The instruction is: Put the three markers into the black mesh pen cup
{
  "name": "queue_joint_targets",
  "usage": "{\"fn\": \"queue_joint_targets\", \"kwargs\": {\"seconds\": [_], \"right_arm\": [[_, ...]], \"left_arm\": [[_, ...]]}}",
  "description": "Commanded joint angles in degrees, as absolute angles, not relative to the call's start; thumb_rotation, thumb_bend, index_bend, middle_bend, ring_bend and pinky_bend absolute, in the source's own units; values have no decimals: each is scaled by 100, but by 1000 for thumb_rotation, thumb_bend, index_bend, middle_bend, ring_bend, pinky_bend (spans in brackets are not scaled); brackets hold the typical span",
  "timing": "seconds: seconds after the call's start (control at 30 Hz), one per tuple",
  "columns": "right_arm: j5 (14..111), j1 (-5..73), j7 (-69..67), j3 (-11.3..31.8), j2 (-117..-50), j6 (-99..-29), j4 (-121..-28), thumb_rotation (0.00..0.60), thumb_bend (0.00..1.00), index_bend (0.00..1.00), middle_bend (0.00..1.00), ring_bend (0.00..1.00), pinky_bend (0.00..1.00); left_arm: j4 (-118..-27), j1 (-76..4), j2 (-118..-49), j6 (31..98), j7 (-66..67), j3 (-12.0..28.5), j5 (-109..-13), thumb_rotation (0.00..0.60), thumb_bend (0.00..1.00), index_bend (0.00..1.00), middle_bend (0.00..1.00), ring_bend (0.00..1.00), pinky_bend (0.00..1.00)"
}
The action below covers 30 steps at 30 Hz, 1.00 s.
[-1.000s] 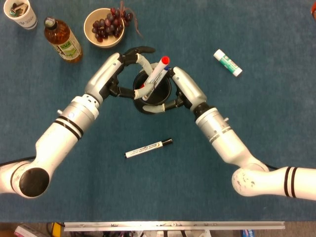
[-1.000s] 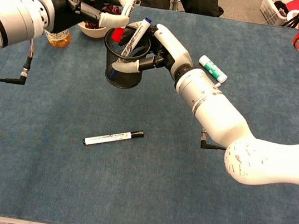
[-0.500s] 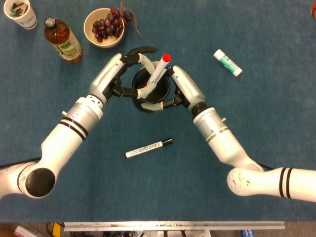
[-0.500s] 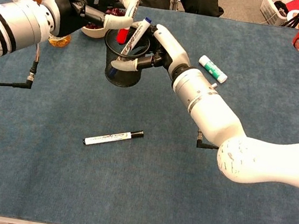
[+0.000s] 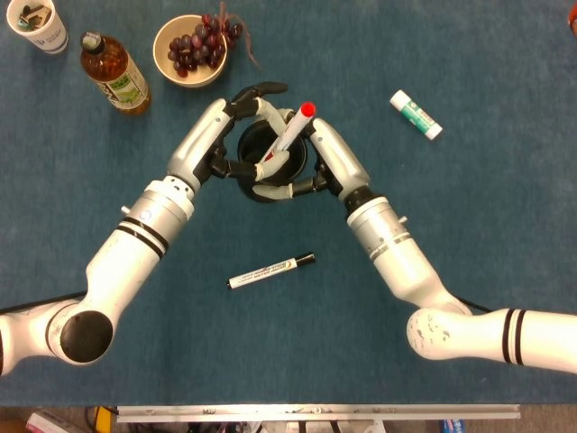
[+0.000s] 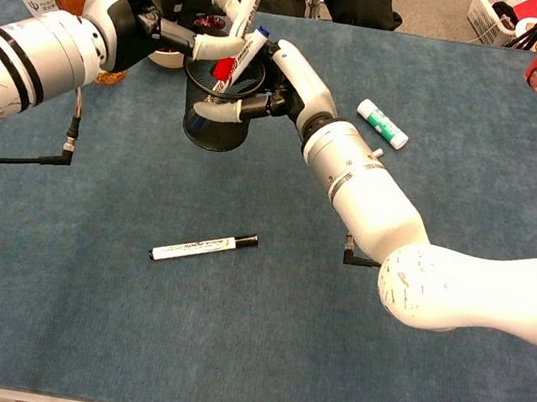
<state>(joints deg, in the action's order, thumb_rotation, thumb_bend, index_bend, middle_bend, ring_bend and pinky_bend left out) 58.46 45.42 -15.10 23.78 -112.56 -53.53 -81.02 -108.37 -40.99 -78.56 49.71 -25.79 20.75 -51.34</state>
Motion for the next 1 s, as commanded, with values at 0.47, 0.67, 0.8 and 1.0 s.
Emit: {"fn": "queue_joint_targets", "kwargs": {"seconds": [0.47, 0.67, 0.8, 1.0], "right_arm": [[5809, 4486, -1451, 2392, -11189, -5288, -8187, 600, 314, 485, 427, 321, 416], [5842, 4391, -1471, 2335, -10978, -5213, -8317, 600, 314, 485, 427, 321, 416], [5984, 4267, -1520, 2230, -10664, -5143, -8491, 600, 314, 485, 427, 321, 416], [6221, 4058, -1664, 2082, -10111, -5048, -8717, 600, 314, 485, 427, 321, 416]], "left_arm": [[-10696, -4033, -7890, 4865, -2638, 2081, -5474, 600, 312, 54, 0, 0, 36], [-10621, -4003, -7781, 4881, -2553, 2064, -5682, 600, 312, 47, 0, 0, 35], [-10530, -3963, -7639, 4925, -2406, 1990, -5941, 600, 312, 47, 0, 0, 36], [-10326, -3920, -7350, 4900, -2178, 1800, -6477, 600, 312, 65, 0, 0, 36]]}}
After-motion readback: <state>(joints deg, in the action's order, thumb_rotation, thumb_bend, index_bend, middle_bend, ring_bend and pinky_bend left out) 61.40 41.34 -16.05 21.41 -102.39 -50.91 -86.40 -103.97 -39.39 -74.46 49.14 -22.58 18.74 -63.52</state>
